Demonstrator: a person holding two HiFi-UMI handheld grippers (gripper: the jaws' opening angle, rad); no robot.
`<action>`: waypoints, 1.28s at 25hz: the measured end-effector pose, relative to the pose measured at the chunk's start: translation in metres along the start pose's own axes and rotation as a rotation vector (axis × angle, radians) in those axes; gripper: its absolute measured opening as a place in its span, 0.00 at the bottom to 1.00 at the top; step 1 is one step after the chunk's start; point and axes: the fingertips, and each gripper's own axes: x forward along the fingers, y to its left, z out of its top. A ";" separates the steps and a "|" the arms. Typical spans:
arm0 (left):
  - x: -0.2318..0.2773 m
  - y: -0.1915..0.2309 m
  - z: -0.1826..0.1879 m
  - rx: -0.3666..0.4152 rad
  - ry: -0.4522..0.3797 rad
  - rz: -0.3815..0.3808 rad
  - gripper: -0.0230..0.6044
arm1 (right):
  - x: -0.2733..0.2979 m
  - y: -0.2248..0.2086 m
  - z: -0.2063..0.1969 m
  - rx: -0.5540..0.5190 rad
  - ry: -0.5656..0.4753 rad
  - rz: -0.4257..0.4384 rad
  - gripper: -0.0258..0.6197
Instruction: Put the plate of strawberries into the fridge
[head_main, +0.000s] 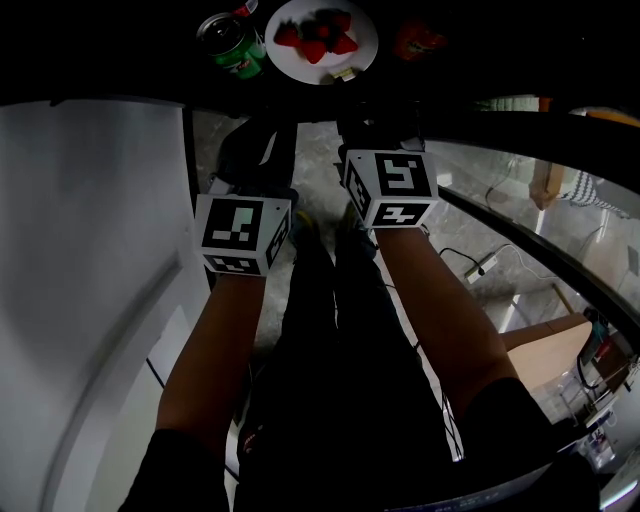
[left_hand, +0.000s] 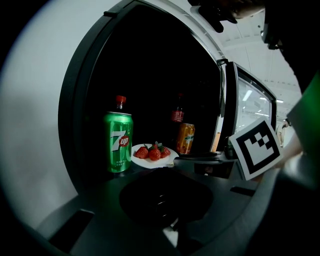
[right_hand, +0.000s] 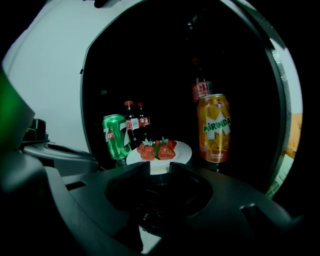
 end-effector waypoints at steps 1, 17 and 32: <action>0.001 0.001 0.001 0.002 0.000 -0.001 0.04 | 0.000 0.000 0.001 0.000 -0.002 0.002 0.23; -0.006 -0.005 0.053 0.061 -0.060 -0.013 0.04 | -0.044 0.007 0.045 -0.056 -0.054 0.014 0.23; -0.030 -0.009 0.080 0.080 -0.122 0.004 0.04 | -0.076 0.010 0.075 -0.073 -0.104 -0.004 0.23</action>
